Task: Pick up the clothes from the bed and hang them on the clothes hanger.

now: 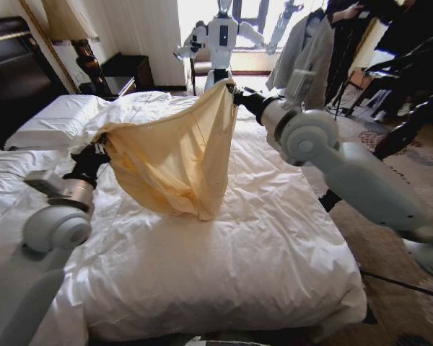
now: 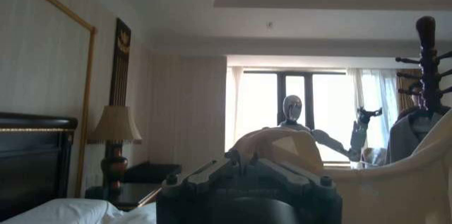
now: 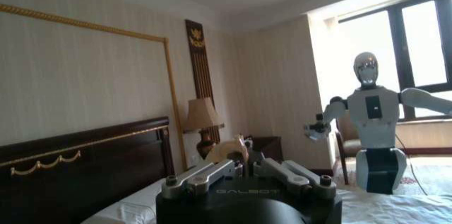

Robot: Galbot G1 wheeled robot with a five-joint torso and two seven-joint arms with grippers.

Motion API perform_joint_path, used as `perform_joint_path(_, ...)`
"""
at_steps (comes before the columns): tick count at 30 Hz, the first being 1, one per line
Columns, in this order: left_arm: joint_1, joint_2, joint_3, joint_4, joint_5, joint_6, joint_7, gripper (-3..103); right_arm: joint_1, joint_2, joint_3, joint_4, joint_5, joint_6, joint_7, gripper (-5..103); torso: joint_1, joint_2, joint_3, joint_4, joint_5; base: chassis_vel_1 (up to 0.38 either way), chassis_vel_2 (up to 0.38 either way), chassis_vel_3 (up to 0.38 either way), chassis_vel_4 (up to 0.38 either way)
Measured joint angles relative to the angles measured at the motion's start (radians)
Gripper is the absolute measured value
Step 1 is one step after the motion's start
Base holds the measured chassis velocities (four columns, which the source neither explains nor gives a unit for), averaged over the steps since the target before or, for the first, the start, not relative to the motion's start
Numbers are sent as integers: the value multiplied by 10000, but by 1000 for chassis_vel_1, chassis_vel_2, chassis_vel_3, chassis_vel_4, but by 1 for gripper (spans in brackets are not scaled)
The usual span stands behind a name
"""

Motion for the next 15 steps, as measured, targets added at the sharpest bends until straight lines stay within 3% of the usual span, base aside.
perform_joint_path(3,505,142,-1585,-760,-975,294,-203,0,568,-568,16,727,713,42,212,0,-1,2,-1,-3,0,0,0,0,0)
perform_joint_path(4,505,142,-1585,-760,-975,294,-203,0,568,-568,16,727,713,42,212,0,-1,2,-1,-3,0,0,0,0,0)
perform_joint_path(8,733,496,-3165,-941,-2318,640,-292,0,1856,-1175,-47,1330,1945,65,275,0,-1,2,-1,-8,3,0,0,0,0)
perform_joint_path(13,881,735,-4184,-935,-3046,843,-406,0,2867,-1248,-166,1508,2760,98,441,0,-1,2,-1,-3,-1,0,0,0,0)
perform_joint_path(15,1234,952,-5541,-911,-3585,896,-424,0,3652,-1326,-217,1558,3234,111,476,0,0,1,0,-4,-3,0,0,0,0)
